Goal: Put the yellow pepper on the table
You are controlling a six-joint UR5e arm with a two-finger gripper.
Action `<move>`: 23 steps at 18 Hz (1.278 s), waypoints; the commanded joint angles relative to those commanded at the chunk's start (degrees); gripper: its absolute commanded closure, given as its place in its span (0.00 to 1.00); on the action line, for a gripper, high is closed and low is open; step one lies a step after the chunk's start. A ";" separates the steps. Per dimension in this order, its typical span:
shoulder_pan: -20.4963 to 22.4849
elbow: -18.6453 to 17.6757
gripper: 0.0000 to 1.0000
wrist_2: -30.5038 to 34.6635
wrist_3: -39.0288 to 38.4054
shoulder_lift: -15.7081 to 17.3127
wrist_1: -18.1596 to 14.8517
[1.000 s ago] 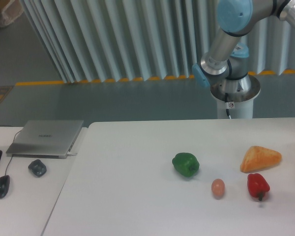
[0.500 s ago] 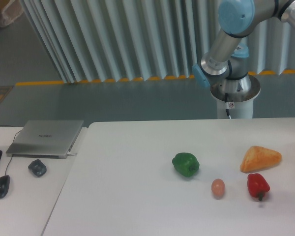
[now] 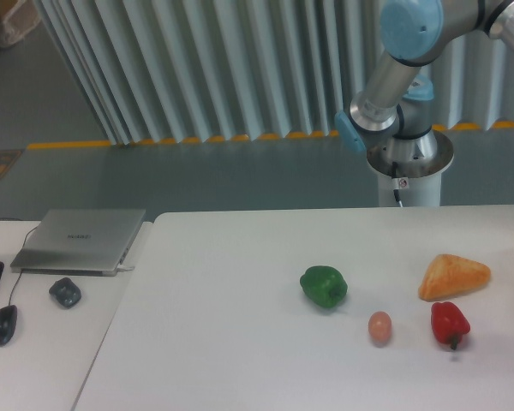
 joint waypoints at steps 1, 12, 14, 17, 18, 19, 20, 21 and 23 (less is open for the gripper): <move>0.09 0.00 0.61 -0.09 0.00 0.18 -0.09; 2.02 2.81 0.62 -11.50 -3.95 8.52 -21.94; 2.02 3.16 0.62 -13.09 -4.83 10.63 -26.18; 0.80 3.08 0.62 -14.49 -8.69 12.04 -29.26; 0.27 2.99 0.62 -15.20 -10.18 12.30 -30.05; -0.17 2.90 0.62 -15.90 -11.68 12.39 -30.84; -1.05 2.55 0.62 -17.04 -13.69 12.83 -31.11; -2.01 1.94 0.62 -17.49 -15.97 13.18 -31.03; -5.60 0.62 0.62 -17.58 -24.30 13.27 -30.59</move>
